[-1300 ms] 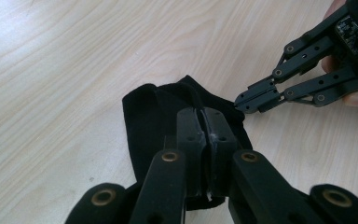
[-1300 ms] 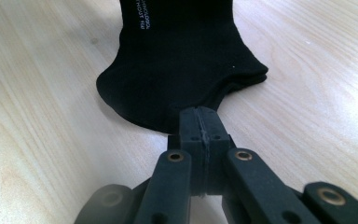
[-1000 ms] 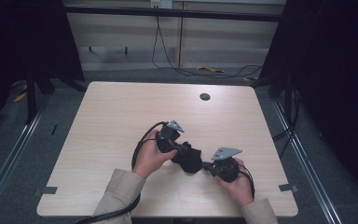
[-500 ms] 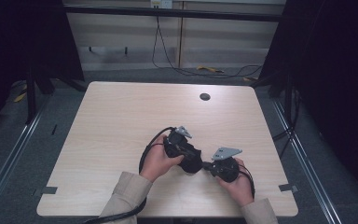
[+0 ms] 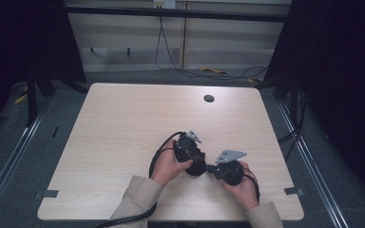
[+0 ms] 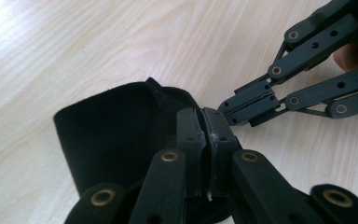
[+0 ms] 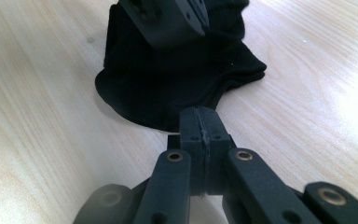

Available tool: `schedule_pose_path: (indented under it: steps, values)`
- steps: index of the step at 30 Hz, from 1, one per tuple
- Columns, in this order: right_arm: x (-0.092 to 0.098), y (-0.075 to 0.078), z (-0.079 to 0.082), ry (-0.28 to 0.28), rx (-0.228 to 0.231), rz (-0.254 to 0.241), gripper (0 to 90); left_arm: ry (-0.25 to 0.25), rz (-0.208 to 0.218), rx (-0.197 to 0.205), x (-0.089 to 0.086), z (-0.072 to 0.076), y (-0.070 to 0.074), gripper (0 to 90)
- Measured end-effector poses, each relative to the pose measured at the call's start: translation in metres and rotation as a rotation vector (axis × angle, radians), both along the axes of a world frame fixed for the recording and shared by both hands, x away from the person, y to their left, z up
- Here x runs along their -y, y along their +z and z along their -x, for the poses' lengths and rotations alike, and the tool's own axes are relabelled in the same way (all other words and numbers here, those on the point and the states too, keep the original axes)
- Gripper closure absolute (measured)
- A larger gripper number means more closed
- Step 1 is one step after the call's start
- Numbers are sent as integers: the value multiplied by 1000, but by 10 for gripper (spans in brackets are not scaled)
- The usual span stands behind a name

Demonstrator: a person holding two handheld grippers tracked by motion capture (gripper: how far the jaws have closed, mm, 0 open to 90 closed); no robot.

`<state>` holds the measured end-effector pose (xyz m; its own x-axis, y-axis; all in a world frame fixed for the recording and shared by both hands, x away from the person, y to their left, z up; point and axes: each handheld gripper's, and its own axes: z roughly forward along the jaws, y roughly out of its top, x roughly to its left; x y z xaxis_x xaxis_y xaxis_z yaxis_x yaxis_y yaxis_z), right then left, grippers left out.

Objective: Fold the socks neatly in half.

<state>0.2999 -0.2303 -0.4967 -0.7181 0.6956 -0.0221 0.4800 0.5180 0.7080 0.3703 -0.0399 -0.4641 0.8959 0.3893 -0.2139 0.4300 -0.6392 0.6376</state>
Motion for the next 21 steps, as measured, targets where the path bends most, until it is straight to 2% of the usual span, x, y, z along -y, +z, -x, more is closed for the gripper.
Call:
schedule_pose_path:
  steps: [9, 12, 17, 21]
  values:
    - [0, 0, 0, 0, 2, 2, 895, -6, -6, -12, 3, 1, -9, 846]
    - [0, 0, 1, -1, 3, 3, 895, 11, 29, -32, 2, 1, -10, 777]
    - [0, 0, 0, 1, 6, 1, 895, 21, 84, -53, -6, 2, -2, 663]
    - [0, 0, 0, 2, 7, 2, 895, 42, 94, -39, -15, 0, 3, 660]
